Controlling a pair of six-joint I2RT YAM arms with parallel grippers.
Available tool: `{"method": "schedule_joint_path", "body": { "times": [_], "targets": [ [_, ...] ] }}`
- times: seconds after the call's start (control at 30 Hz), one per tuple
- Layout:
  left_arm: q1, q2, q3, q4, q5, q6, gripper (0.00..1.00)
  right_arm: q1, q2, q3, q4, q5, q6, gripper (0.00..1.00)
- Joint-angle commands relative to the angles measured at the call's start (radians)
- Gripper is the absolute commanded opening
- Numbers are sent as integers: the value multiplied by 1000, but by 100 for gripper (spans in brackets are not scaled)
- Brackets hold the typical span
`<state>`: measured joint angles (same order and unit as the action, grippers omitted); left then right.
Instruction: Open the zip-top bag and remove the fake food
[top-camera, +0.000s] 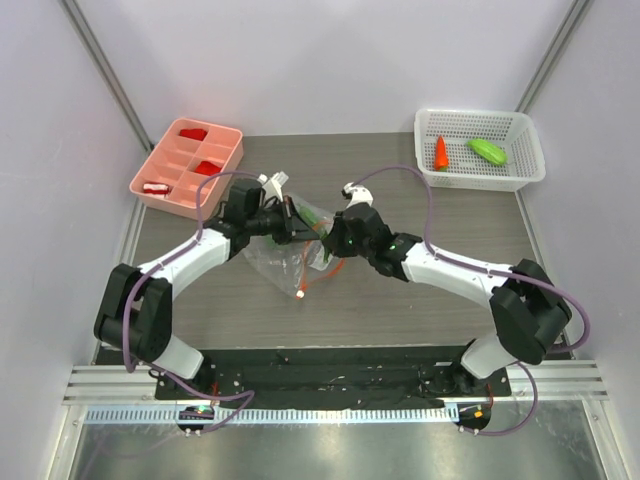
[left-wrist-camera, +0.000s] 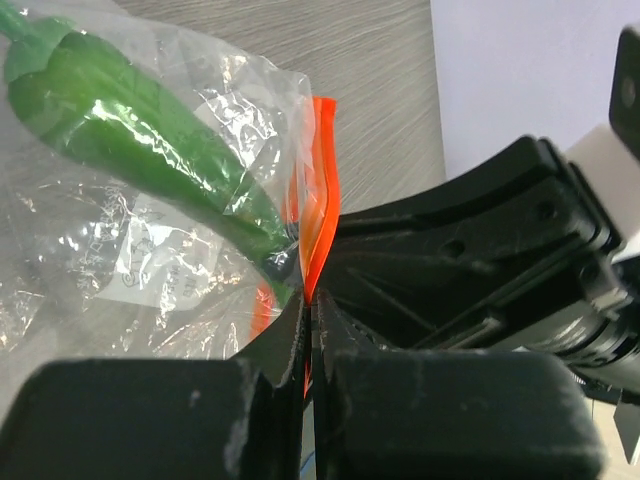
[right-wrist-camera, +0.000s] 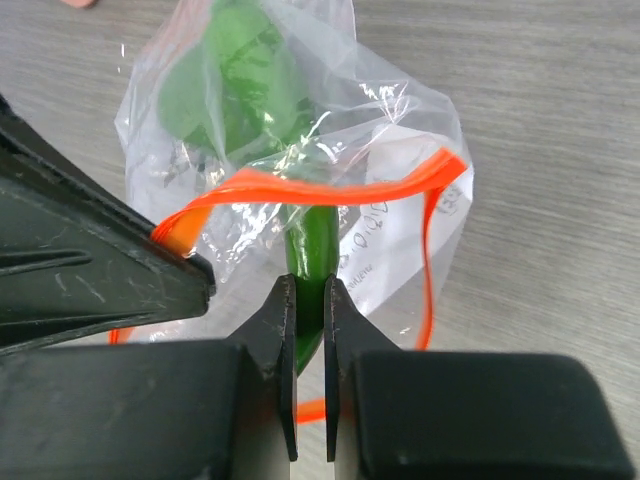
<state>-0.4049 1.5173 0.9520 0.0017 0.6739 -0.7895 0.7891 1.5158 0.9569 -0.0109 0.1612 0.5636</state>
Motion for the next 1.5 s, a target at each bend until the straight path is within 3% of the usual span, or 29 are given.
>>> {"method": "schedule_joint_path", "body": {
  "times": [0.0, 0.33, 0.53, 0.8, 0.93, 1.1, 1.33, 1.47],
  "targets": [
    [-3, -25, 44, -43, -7, 42, 0, -36, -55, 69, -138, -130, 10, 1],
    [1, -152, 13, -60, -157, 70, 0, -41, -327, -102, -345, -273, -44, 1],
    [41, -158, 11, -60, -163, 58, 0, -57, -477, -121, -471, -216, -48, 1],
    [41, -151, 5, -46, -155, 47, 0, -269, -520, -6, -474, -169, -88, 1],
    [41, -144, 4, -43, -146, 44, 0, -431, -447, 77, -428, -83, -113, 1],
    [41, -138, 4, -35, -134, 36, 0, -702, -287, 155, -273, -147, -57, 1],
    [43, -138, 2, -32, -128, 35, 0, -856, 104, 383, -120, -127, -51, 1],
    [44, -149, -2, -34, -135, 38, 0, -879, 335, 660, -175, -97, -123, 1]
  ]
}}
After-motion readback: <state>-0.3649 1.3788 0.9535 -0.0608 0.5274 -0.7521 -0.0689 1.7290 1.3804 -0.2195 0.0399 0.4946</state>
